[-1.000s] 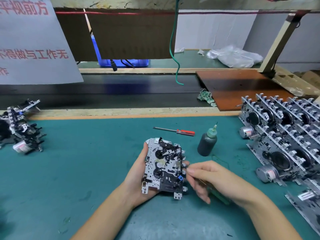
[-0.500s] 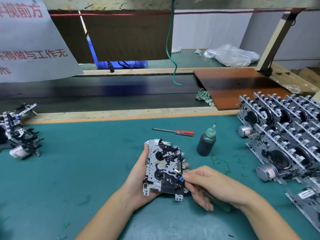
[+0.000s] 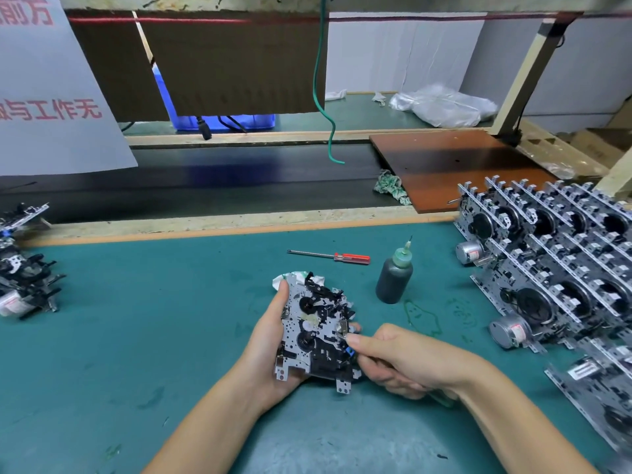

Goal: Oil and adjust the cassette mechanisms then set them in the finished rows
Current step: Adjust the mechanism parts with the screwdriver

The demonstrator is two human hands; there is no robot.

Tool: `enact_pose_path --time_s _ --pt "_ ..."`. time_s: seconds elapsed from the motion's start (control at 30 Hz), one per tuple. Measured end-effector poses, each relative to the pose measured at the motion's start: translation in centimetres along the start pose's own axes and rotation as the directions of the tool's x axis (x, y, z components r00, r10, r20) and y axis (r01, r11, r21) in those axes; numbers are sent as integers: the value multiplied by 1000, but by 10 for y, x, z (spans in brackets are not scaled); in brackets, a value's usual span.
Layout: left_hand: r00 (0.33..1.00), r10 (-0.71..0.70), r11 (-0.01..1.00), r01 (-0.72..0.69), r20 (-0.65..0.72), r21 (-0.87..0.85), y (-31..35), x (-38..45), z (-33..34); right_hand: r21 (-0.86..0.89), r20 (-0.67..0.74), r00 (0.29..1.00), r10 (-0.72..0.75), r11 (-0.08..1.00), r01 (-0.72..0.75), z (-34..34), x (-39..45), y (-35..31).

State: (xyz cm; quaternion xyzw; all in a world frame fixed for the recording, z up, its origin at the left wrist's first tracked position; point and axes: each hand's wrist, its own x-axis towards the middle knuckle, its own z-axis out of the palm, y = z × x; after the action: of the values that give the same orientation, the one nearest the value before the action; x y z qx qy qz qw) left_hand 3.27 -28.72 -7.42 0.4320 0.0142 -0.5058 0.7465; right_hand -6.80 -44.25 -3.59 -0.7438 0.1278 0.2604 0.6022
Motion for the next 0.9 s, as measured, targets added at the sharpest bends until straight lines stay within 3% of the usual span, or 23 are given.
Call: enact_pose_path --time_s 0.23,0.43,0.67,0.8,0.87,0.9 --pt "999 26 999 -24 -34 49 -1 -1 3 -59 27 1000 7 998 -5 -2 -5 0" --pt "998 40 999 -40 -57 10 -2 -8 8 -173 -162 981 -110 981 82 8 -3 2" --pt "1000 16 977 -11 21 -214 -1 -21 11 79 -364 914 -177 972 219 -8 -2 9" --pt "999 -2 971 10 36 -240 -3 -20 9 -25 -444 881 -162 985 169 -10 0 14" --pt "997 -30 983 42 68 -180 -2 -21 7 -229 -552 803 -225 967 114 -11 -2 17" --pt "995 -47 991 58 93 -119 0 -21 5 -410 -605 749 -271 912 -1 -11 -3 19"
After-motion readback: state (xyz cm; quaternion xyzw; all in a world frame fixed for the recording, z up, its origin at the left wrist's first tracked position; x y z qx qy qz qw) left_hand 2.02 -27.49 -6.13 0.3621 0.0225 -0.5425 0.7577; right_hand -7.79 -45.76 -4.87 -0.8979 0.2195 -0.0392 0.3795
